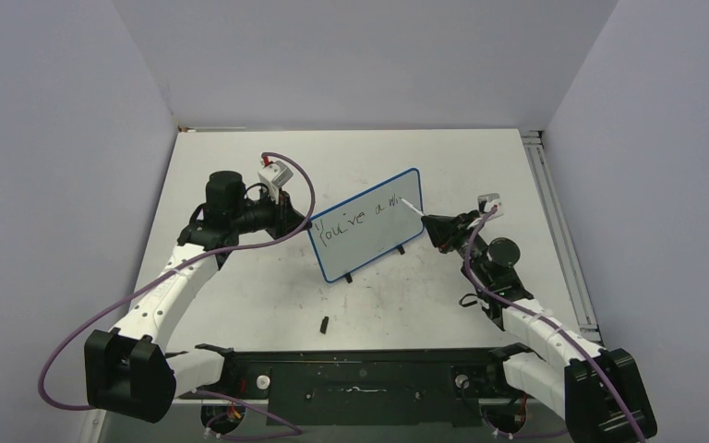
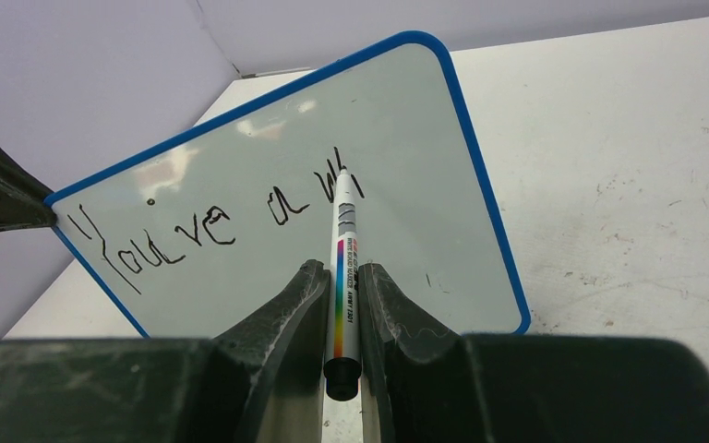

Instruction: Write a sentence on the whiteboard

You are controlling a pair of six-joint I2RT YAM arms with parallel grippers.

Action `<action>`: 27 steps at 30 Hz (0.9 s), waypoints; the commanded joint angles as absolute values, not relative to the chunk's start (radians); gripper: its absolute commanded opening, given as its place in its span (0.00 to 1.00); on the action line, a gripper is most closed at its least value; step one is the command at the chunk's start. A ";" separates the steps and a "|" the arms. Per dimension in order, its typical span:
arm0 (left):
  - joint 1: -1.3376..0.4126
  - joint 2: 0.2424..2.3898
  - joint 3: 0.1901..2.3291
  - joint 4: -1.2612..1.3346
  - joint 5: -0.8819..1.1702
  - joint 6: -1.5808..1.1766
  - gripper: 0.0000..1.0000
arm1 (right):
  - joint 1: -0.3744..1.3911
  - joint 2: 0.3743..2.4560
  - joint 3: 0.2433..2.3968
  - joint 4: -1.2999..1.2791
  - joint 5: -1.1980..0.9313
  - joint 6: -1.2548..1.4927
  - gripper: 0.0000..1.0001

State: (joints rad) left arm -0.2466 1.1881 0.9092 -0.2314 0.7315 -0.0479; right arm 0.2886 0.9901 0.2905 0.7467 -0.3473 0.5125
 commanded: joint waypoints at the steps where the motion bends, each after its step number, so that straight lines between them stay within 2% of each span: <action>1: -0.243 1.191 0.922 -0.243 0.750 -0.058 0.00 | 0.288 1.008 0.337 0.800 -0.340 0.508 0.05; 27: -0.242 1.196 0.923 -0.243 0.750 -0.058 0.00 | 0.290 1.107 0.361 0.881 -0.359 0.518 0.05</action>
